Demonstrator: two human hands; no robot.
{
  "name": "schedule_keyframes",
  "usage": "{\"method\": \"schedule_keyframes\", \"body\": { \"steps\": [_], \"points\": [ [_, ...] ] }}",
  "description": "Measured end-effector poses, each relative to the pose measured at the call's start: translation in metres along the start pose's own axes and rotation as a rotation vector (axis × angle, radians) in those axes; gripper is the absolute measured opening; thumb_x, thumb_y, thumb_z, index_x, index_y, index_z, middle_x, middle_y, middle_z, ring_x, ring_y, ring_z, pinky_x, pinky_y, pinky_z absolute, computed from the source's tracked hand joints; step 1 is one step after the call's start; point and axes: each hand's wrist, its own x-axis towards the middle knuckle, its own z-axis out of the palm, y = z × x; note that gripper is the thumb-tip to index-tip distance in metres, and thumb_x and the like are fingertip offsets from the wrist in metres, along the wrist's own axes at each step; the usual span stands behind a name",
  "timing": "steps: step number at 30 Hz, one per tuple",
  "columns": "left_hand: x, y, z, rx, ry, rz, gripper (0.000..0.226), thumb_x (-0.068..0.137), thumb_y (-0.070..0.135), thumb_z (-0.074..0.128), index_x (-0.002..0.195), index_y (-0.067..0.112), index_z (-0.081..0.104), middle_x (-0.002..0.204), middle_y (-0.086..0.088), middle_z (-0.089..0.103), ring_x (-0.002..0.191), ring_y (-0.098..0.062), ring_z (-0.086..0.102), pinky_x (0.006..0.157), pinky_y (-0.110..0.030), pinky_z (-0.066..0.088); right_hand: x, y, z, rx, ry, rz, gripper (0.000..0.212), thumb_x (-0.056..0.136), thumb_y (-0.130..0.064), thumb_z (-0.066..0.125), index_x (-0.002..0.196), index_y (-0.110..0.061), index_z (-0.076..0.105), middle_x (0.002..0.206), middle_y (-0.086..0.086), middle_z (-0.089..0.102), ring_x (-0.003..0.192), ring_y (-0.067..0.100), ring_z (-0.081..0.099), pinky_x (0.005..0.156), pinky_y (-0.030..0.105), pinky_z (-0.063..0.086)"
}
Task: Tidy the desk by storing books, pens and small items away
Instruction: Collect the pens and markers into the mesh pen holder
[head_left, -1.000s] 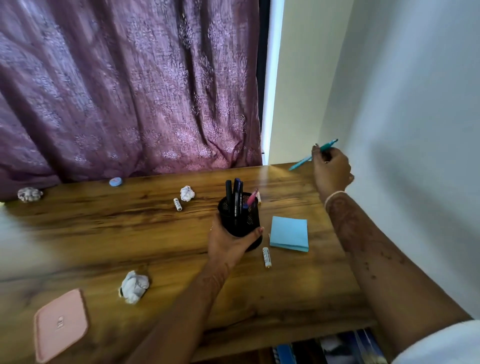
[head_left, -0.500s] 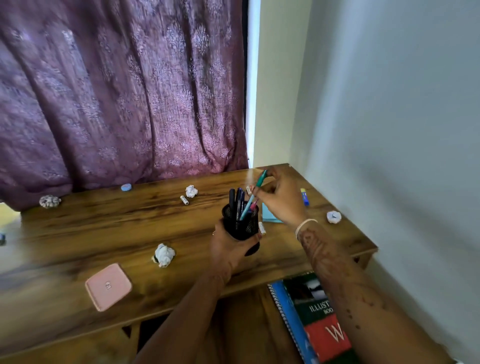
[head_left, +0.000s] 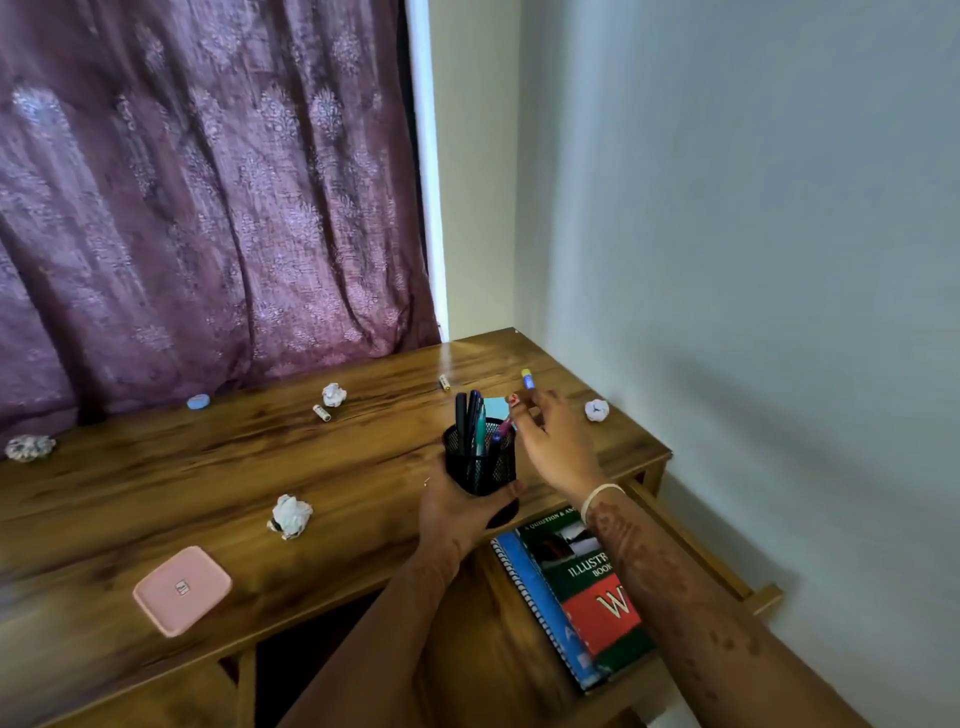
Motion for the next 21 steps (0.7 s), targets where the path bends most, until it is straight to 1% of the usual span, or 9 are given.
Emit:
{"method": "schedule_keyframes", "body": {
  "steps": [5, 8, 10, 13, 16, 17, 19, 20, 21],
  "points": [
    [0.012, 0.0, 0.031, -0.058, -0.079, -0.007, 0.086, 0.06, 0.03, 0.091, 0.132, 0.019, 0.045, 0.125, 0.005, 0.06, 0.105, -0.007, 0.055, 0.088, -0.021, 0.044, -0.006, 0.042, -0.009, 0.127, 0.037, 0.121, 0.024, 0.1, -0.029, 0.046, 0.116, -0.019, 0.061, 0.111, -0.003, 0.064, 0.103, 0.012, 0.058, 0.091, 0.032, 0.047],
    [0.023, 0.001, 0.059, -0.082, -0.143, -0.012, 0.086, 0.058, 0.035, 0.091, 0.131, 0.027, 0.046, 0.123, 0.009, 0.062, 0.108, -0.009, 0.059, 0.095, -0.029, 0.048, -0.004, 0.077, -0.019, 0.186, 0.026, 0.221, 0.022, 0.098, -0.018, 0.048, 0.113, -0.016, 0.064, 0.106, -0.005, 0.066, 0.096, 0.011, 0.061, 0.08, 0.021, 0.046],
    [0.031, 0.002, 0.079, -0.102, -0.187, -0.013, 0.076, 0.059, 0.033, 0.091, 0.122, 0.035, 0.049, 0.119, 0.01, 0.064, 0.106, -0.007, 0.061, 0.095, -0.032, 0.05, -0.001, 0.097, -0.026, 0.211, -0.007, 0.266, 0.02, 0.097, -0.013, 0.049, 0.106, -0.017, 0.066, 0.1, -0.006, 0.068, 0.092, 0.011, 0.064, 0.072, 0.015, 0.045],
    [0.045, 0.002, 0.114, -0.11, -0.244, -0.008, 0.06, 0.062, 0.027, 0.09, 0.106, 0.04, 0.052, 0.111, 0.011, 0.066, 0.104, -0.008, 0.064, 0.094, -0.032, 0.052, 0.008, 0.127, -0.037, 0.246, -0.008, 0.326, 0.022, 0.096, -0.01, 0.05, 0.096, -0.024, 0.066, 0.09, -0.014, 0.067, 0.088, 0.005, 0.064, 0.078, 0.017, 0.048],
    [0.062, 0.001, 0.148, -0.113, -0.299, 0.005, 0.064, 0.065, 0.027, 0.089, 0.113, 0.039, 0.049, 0.114, 0.009, 0.066, 0.105, -0.008, 0.063, 0.089, -0.026, 0.053, 0.021, 0.156, -0.047, 0.256, 0.06, 0.362, 0.021, 0.095, -0.011, 0.051, 0.097, -0.024, 0.067, 0.092, -0.013, 0.069, 0.087, 0.007, 0.066, 0.082, 0.024, 0.052],
    [0.068, 0.001, 0.158, -0.115, -0.317, 0.011, 0.064, 0.067, 0.026, 0.088, 0.115, 0.038, 0.048, 0.114, 0.009, 0.065, 0.104, -0.006, 0.062, 0.087, -0.022, 0.052, 0.026, 0.164, -0.051, 0.239, 0.072, 0.371, 0.021, 0.096, -0.012, 0.052, 0.101, -0.023, 0.069, 0.095, -0.011, 0.069, 0.086, 0.007, 0.064, 0.081, 0.021, 0.051],
    [0.079, -0.001, 0.179, -0.118, -0.351, 0.018, 0.06, 0.07, 0.022, 0.085, 0.115, 0.037, 0.048, 0.115, 0.008, 0.064, 0.105, -0.005, 0.061, 0.087, -0.021, 0.051, 0.035, 0.178, -0.059, 0.197, 0.105, 0.375, 0.023, 0.096, -0.012, 0.052, 0.11, -0.017, 0.07, 0.099, -0.009, 0.067, 0.087, 0.005, 0.061, 0.075, 0.008, 0.044],
    [0.084, -0.002, 0.187, -0.118, -0.37, 0.015, 0.062, 0.071, 0.021, 0.085, 0.119, 0.034, 0.048, 0.118, 0.005, 0.064, 0.107, -0.006, 0.061, 0.089, -0.021, 0.052, 0.038, 0.184, -0.062, 0.194, 0.122, 0.371, 0.024, 0.096, -0.013, 0.052, 0.111, -0.017, 0.07, 0.101, -0.009, 0.068, 0.09, 0.006, 0.061, 0.075, 0.008, 0.044],
    [0.09, -0.005, 0.195, -0.121, -0.384, 0.012, 0.066, 0.072, 0.017, 0.084, 0.125, 0.028, 0.047, 0.121, 0.001, 0.064, 0.109, -0.008, 0.061, 0.088, -0.02, 0.053, 0.043, 0.192, -0.064, 0.19, 0.136, 0.375, 0.025, 0.095, -0.013, 0.052, 0.112, -0.018, 0.07, 0.103, -0.007, 0.07, 0.094, 0.008, 0.063, 0.08, 0.013, 0.046]
  ]
}}
